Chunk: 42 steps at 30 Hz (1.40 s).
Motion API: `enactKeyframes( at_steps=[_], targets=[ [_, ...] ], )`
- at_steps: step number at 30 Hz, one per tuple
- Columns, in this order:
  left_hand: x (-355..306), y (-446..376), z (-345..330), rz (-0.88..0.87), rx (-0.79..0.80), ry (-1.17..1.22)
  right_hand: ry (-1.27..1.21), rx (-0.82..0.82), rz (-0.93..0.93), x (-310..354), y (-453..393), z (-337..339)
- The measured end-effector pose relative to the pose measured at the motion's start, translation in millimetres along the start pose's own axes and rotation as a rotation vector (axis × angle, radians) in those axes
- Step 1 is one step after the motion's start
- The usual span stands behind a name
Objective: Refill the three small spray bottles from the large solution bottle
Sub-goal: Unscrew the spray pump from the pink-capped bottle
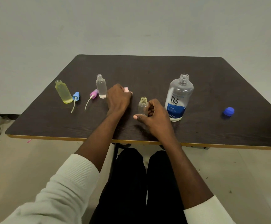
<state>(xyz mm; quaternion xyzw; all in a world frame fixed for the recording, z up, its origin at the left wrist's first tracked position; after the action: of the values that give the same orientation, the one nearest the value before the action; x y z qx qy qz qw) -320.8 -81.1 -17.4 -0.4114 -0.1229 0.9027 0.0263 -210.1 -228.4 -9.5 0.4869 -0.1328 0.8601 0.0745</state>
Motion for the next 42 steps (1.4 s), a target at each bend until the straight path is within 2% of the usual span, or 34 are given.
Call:
enactKeyframes(
  at_steps=[24, 30, 33, 35, 38, 42],
  targets=[
    [2.1, 9.7, 6.9, 0.019, -0.024, 0.063, 0.038, -0.007, 0.003, 0.0, 0.8, -0.2],
    [1.6, 19.5, 11.5, -0.076, -0.123, 0.08, 0.041, -0.004, 0.006, 0.0, 2.1, 0.0],
    [-2.9, 34.8, 19.6, -0.18, -0.156, 0.271, 0.038, -0.016, 0.012, -0.1, 2.9, 0.0],
    [-6.4, 47.4, 24.2, -0.209, -0.115, 0.443, 0.036, -0.02, 0.018, -0.7, 3.0, -0.2],
    [-9.3, 65.3, 28.5, -0.189, 0.05, 0.654, 0.028, -0.025, 0.031, -1.8, 2.7, -0.3],
    [-2.6, 83.7, 32.8, -0.217, 0.28, 0.77, 0.032, -0.025, 0.024, -1.7, 3.2, 0.5]
  ],
)
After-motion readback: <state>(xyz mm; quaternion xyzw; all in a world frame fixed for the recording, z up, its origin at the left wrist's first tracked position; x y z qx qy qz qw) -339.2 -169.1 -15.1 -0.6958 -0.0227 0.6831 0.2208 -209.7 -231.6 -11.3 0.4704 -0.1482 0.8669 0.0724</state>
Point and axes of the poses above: each hand's wrist, its own y-axis away from the middle knuckle, its own z-axis out of the back of the hand, x = y × z, the point moved 1 cm from there along -y, towards the middle knuckle, and after that the axes turned 4 degrees about x, right-handed, at the moved point
